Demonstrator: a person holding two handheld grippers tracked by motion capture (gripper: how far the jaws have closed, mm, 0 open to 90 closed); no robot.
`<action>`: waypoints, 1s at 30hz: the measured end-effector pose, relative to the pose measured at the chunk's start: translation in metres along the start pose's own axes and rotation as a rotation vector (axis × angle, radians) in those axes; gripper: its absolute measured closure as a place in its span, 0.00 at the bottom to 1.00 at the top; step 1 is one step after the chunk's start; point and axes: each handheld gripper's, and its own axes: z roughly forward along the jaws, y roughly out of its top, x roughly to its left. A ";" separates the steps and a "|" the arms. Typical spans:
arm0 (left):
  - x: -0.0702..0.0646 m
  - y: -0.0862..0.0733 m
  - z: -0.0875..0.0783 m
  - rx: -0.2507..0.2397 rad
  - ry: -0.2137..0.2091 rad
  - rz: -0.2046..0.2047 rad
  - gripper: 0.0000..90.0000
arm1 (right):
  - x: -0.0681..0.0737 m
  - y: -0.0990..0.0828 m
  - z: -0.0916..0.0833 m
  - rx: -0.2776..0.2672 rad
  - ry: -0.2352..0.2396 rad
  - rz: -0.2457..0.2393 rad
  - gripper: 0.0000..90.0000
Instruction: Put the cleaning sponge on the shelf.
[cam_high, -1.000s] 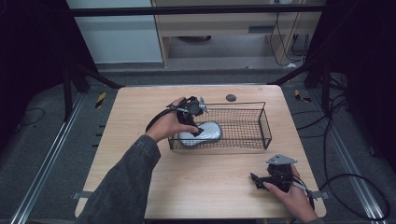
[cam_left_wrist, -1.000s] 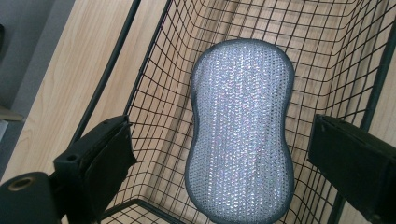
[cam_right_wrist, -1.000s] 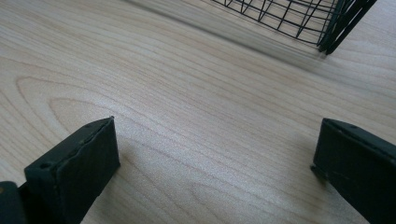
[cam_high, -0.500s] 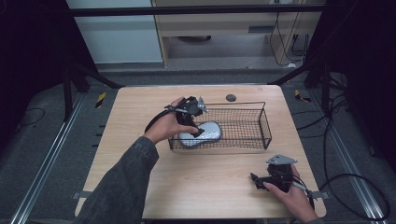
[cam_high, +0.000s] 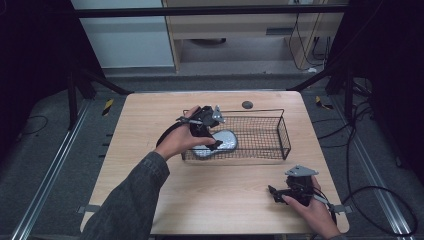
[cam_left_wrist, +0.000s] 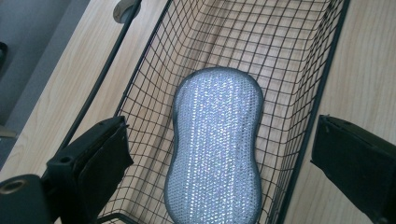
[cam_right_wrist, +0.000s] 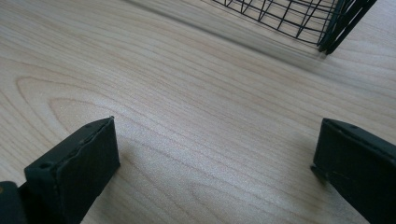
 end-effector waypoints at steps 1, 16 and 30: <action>-0.002 0.000 -0.001 -0.005 0.002 0.001 0.04 | 0.000 0.000 0.000 0.000 0.001 0.002 0.00; -0.037 0.004 -0.011 -0.105 0.020 -0.057 0.04 | 0.000 0.000 0.000 -0.001 0.001 0.003 0.00; -0.066 -0.019 -0.032 -0.135 0.014 -0.087 0.04 | 0.001 -0.001 -0.001 -0.001 0.000 0.007 0.00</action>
